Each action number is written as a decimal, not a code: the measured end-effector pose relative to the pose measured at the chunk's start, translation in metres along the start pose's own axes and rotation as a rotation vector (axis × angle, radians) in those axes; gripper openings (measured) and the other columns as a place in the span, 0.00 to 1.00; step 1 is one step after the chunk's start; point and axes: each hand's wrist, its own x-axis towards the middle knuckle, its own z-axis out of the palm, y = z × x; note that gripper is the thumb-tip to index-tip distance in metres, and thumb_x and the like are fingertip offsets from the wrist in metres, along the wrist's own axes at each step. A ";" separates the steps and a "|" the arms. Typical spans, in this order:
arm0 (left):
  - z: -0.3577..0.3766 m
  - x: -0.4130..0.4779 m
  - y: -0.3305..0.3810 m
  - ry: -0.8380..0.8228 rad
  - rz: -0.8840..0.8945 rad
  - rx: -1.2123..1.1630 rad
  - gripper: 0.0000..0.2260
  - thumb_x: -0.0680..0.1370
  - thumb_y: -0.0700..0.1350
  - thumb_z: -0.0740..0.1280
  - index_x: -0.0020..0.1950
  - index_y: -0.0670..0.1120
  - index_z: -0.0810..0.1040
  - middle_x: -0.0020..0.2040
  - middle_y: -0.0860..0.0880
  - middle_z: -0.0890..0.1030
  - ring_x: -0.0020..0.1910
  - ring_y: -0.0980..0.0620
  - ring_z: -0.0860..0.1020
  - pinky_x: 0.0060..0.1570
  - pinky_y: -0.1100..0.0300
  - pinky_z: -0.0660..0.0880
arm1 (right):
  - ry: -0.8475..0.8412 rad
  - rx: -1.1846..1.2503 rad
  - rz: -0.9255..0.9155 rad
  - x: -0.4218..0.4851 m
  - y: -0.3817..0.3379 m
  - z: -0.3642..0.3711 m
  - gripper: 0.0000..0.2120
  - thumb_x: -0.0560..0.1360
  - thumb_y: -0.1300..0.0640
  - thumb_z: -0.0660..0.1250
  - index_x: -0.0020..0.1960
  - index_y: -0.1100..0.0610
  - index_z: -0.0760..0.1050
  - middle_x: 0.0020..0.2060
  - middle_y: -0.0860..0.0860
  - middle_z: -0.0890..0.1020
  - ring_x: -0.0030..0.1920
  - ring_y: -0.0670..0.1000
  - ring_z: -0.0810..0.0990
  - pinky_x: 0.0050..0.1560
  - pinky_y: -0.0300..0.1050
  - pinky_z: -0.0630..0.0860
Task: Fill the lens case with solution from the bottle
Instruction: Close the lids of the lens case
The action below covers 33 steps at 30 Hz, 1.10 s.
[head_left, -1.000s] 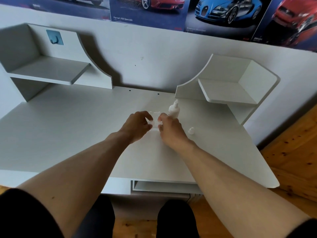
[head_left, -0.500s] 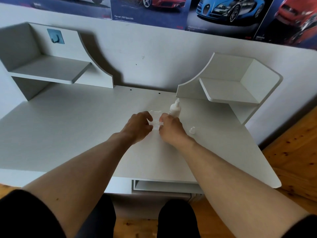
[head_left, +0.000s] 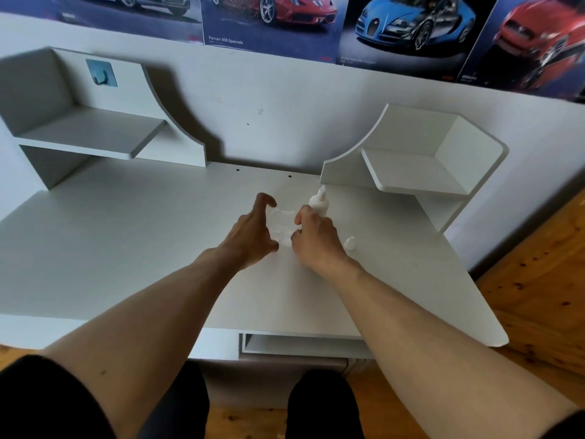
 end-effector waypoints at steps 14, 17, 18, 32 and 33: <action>0.007 0.006 -0.010 0.019 0.043 0.024 0.26 0.73 0.37 0.73 0.65 0.50 0.65 0.43 0.46 0.77 0.34 0.51 0.76 0.39 0.57 0.77 | -0.059 0.003 0.004 -0.003 0.006 0.010 0.14 0.75 0.61 0.65 0.60 0.54 0.69 0.51 0.57 0.80 0.46 0.57 0.81 0.47 0.52 0.81; 0.008 0.007 -0.013 0.031 0.053 0.034 0.24 0.73 0.37 0.73 0.63 0.50 0.66 0.43 0.46 0.77 0.34 0.52 0.76 0.35 0.62 0.75 | -0.049 -0.004 0.000 -0.004 0.006 0.009 0.12 0.75 0.61 0.64 0.58 0.55 0.71 0.50 0.58 0.81 0.45 0.57 0.81 0.47 0.53 0.81; 0.008 0.008 -0.013 0.033 0.054 0.037 0.23 0.73 0.37 0.73 0.62 0.50 0.66 0.43 0.47 0.77 0.33 0.53 0.75 0.33 0.64 0.74 | -0.038 -0.008 -0.003 -0.004 0.006 0.009 0.11 0.75 0.60 0.64 0.57 0.56 0.71 0.50 0.58 0.81 0.46 0.57 0.81 0.47 0.54 0.81; 0.009 0.007 -0.018 0.061 -0.010 0.022 0.13 0.72 0.42 0.74 0.54 0.48 0.75 0.42 0.49 0.79 0.36 0.52 0.78 0.31 0.67 0.69 | 0.067 -0.059 -0.033 -0.006 0.005 0.005 0.10 0.80 0.55 0.58 0.54 0.57 0.77 0.48 0.59 0.82 0.46 0.60 0.81 0.47 0.56 0.80; 0.008 0.007 -0.017 0.058 -0.019 0.017 0.13 0.73 0.44 0.74 0.54 0.48 0.75 0.40 0.49 0.79 0.35 0.53 0.77 0.31 0.66 0.69 | 0.060 -0.054 -0.032 -0.006 0.006 0.006 0.10 0.80 0.56 0.59 0.54 0.57 0.77 0.48 0.59 0.82 0.46 0.59 0.81 0.47 0.55 0.80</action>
